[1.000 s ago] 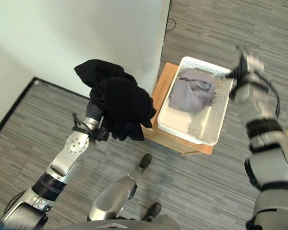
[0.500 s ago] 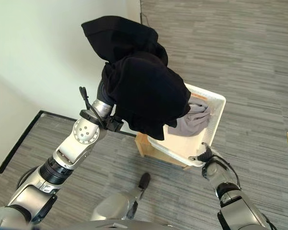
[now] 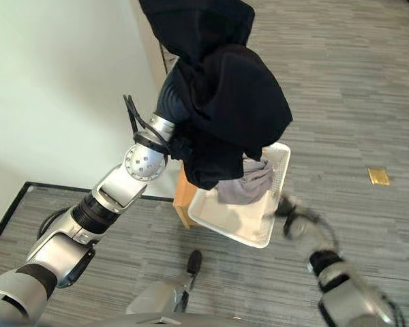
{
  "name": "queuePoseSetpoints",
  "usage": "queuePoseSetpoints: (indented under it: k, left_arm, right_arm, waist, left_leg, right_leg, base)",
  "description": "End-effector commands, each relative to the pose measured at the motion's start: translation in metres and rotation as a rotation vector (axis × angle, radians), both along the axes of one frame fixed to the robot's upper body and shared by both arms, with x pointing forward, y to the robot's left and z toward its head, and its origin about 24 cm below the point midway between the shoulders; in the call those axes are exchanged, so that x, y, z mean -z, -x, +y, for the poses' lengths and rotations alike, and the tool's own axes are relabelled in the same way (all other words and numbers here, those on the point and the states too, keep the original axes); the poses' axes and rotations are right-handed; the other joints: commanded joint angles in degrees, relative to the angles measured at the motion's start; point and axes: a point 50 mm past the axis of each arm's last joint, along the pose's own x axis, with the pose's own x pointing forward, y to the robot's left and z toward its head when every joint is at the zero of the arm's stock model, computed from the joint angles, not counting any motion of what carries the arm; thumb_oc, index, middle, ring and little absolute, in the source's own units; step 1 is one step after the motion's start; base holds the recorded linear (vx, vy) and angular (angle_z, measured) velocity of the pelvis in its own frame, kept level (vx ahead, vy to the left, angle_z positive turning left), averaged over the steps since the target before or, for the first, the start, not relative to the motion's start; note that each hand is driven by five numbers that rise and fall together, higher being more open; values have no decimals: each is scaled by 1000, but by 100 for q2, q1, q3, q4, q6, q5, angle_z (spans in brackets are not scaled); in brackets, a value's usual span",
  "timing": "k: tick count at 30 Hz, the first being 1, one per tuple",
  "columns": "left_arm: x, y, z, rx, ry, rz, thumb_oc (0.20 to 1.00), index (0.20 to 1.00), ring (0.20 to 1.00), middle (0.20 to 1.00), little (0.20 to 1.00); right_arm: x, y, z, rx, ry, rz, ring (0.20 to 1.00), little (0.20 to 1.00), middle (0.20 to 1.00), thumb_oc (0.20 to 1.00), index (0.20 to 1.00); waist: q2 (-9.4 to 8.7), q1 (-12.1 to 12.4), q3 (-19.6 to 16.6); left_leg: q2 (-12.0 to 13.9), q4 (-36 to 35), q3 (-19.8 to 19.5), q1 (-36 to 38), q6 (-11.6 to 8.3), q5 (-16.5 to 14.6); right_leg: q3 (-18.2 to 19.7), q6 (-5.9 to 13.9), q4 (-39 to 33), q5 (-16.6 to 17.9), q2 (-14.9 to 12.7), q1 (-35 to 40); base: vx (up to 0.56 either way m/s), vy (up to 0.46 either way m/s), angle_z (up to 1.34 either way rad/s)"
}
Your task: Pick up bed clothes into laundry basket.
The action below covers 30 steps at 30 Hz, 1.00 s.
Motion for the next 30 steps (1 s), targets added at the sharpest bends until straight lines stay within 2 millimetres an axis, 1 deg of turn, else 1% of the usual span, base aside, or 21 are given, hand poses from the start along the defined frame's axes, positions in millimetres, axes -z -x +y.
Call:
queuePoseSetpoints:
  k: [1, 2, 4, 5, 6, 8, 11, 12, 13, 14, 17, 18, 19, 21, 22, 23, 24, 25, 26, 27, 30]
  left_arm:
    - [-40, 2, -7, 1, 118, -132, 200, 200, 200, 200, 200]
    - [-41, 1, -7, 0, 121, -136, 200, 200, 200, 200, 200]
    - [-40, -2, -9, -5, 115, -125, 200, 200, 200, 200, 200]
    - [-41, -2, -9, -7, 118, -127, 200, 200, 200, 200, 200]
    - [-42, -4, -7, -14, 120, -127, 200, 200, 200, 200, 200]
    - [-43, -4, -4, -23, 123, -133, 200, 200, 200, 200, 200]
    - [-46, -3, 2, -37, 109, -158, 200, 200, 200, 200, 200]
    - [-48, -2, 5, -31, 110, -163, 200, 200, 200, 200, 200]
    - [-48, -2, 4, -29, 108, -162, 200, 200, 200, 200, 200]
    - [-48, -2, 4, -23, 106, -154, 200, 200, 200, 200, 200]
    - [-35, -7, -11, 74, 100, -41, 200, 200, 200, 200, 200]
    - [-35, -8, -16, 102, 104, -28, 200, 200, 200, 200, 200]
    - [-32, -3, -24, 159, 103, -6, 200, 200, 200, 200, 200]
    - [-28, 3, -36, 245, 98, 24, 200, 200, 200, 200, 200]
    - [-29, 2, -35, 242, 103, 22, 200, 200, 200, 200, 200]
    - [-24, 10, -46, 328, 87, 44, 200, 200, 200, 200, 200]
    - [-26, 10, -45, 325, 93, 41, 200, 200, 200, 200, 200]
    - [-22, 15, -50, 371, 82, 53, 200, 200, 200, 200, 200]
    - [-18, 20, -55, 429, 69, 75, 200, 200, 200, 200, 200]
    - [-17, 21, -55, 434, 63, 73, 200, 200, 200, 200, 200]
    - [-5, 20, -57, 441, 1, 100, 200, 200, 200, 200, 200]
  right_arm:
    - [-129, -35, 8, -82, 156, -438, 1000, 1000, 1000, 1000, 1000]
    - [-131, -36, 9, -83, 159, -441, 1000, 1000, 1000, 1000, 1000]
    - [-166, -40, 15, -108, 187, -541, 1000, 1000, 1000, 1000, 1000]
    - [-167, -41, 16, -109, 188, -543, 1000, 1000, 1000, 1000, 1000]
    - [-189, -42, 26, -149, 201, -605, 1000, 1000, 1000, 1000, 1000]
    - [-202, -40, 39, -205, 197, -661, 1000, 1000, 1000, 1000, 1000]
    - [-219, -31, 56, -294, 181, -753, 1000, 1000, 1000, 1000, 1000]
    - [-235, -19, 67, -358, 128, -860, 1000, 1000, 1000, 1000, 1000]
    - [-234, -17, 67, -356, 126, -860, 1000, 1000, 1000, 1000, 1000]
    - [-245, -11, 70, -378, 99, -926, 1000, 1000, 1000, 1000, 1000]
    - [-278, 2, 80, -399, 18, -1113, 1000, 1000, 1000, 1000, 1000]
    - [-290, 3, 83, -402, 3, -1159, 1000, 1000, 1000, 1000, 1000]
    - [-308, 7, 87, -399, 3, -1220, 1000, 1000, 1000, 1000, 1000]
    - [-342, 7, 101, -412, 19, -1283, 1000, 1000, 1000, 1000, 1000]
    - [-344, 6, 104, -418, 21, -1284, 1000, 1000, 1000, 1000, 1000]
    - [-374, 5, 123, -432, 28, -1317, 1000, 1000, 1000, 1000, 1000]
    - [-376, 4, 126, -438, 30, -1319, 1000, 1000, 1000, 1000, 1000]
    - [-387, 2, 136, -441, 39, -1317, 1000, 1000, 1000, 1000, 1000]
    - [-404, -2, 158, -456, 63, -1297, 1000, 1000, 1000, 1000, 1000]
    - [-412, -2, 167, -465, 80, -1299, 1000, 1000, 1000, 1000, 1000]
    - [-421, 0, 186, -492, 136, -1290, 1000, 1000, 1000, 1000, 1000]
  waist:
    - [52, 171, -49]
    - [67, 164, -33]
    - [39, 158, -70]
    - [49, 151, -58]
    - [24, 131, -82]
    - [22, 99, -107]
    - [34, 39, -150]
    - [43, -22, -175]
    - [34, -13, -175]
    - [45, -37, -198]
    - [18, -11, -266]
    - [25, -11, -259]
    - [-29, 13, -316]
    - [-54, 36, -325]
    - [-43, 23, -325]
    - [-92, 82, -354]
    - [-75, 68, -352]
    - [-105, 115, -364]
    - [-121, 161, -386]
    - [-107, 166, -381]
    - [-126, 214, -391]
  left_leg:
    - [582, 24, 106, 879, -732, -1124]
    - [583, 24, 111, 877, -732, -1125]
    - [590, 24, 138, 882, -738, -1129]
    - [590, 24, 142, 880, -738, -1129]
    - [599, 24, 189, 883, -743, -1135]
    - [609, 24, 222, 890, -741, -1145]
    - [629, 24, 277, 909, -734, -1178]
    - [641, 24, 302, 925, -723, -1203]
    - [643, 24, 302, 926, -723, -1205]
    - [643, 24, 313, 935, -717, -1211]
    - [653, 24, 300, 955, -708, -1225]
    - [652, 24, 302, 915, -695, -1147]
    - [664, 24, 305, 939, -712, -1210]
    - [670, 24, 343, 911, -715, -1140]
    - [673, 24, 350, 933, -726, -1207]
    - [679, 24, 372, 907, -743, -1124]
    - [682, 24, 380, 928, -755, -1192]
    - [687, 24, 382, 895, -759, -1105]
    - [709, 24, 396, 915, -805, -1149]
    - [717, 24, 401, 910, -819, -1137]
    - [744, 24, 397, 881, -858, -1099]
  right_leg:
    - [184, 154, -316, 607, -259, -416]
    - [188, 154, -316, 607, -260, -419]
    - [197, 156, -316, 617, -253, -419]
    - [201, 156, -316, 617, -253, -423]
    - [215, 156, -316, 624, -245, -428]
    - [234, 160, -316, 634, -245, -436]
    - [256, 166, -316, 645, -254, -446]
    - [304, 169, -316, 649, -252, -457]
    - [304, 169, -316, 650, -251, -455]
    - [323, 168, -316, 652, -248, -451]
    - [350, 159, -316, 668, -240, -457]
    - [348, 158, -316, 738, -241, -496]
    - [348, 156, -316, 687, -231, -473]
    - [357, 154, -316, 763, -226, -511]
    - [369, 154, -316, 702, -224, -492]
    - [372, 152, -316, 787, -218, -521]
    - [384, 152, -316, 725, -217, -503]
    - [375, 149, -316, 797, -210, -524]
    - [363, 144, -316, 741, -194, -499]
    - [357, 144, -316, 743, -189, -501]
    - [300, 147, -316, 748, -168, -502]
  base:
    - [19, 5, 4]
    - [12, 5, 4]
    - [0, 0, 0]
    - [0, 0, 0]
    - [0, 0, 0]
    - [29, -9, -3]
    - [22, -2, -11]
    - [23, -3, -14]
    - [24, -7, -13]
    - [14, -6, -13]
    - [-11, -5, -9]
    - [-8, -11, -10]
    - [-43, 9, -10]
    - [3, -4, -4]
    - [0, 0, 0]
    - [0, 0, 0]
    - [-57, 4, -4]
    - [0, 0, 0]
    - [-23, -19, -5]
    - [17, -33, 0]
    - [-28, -19, 7]
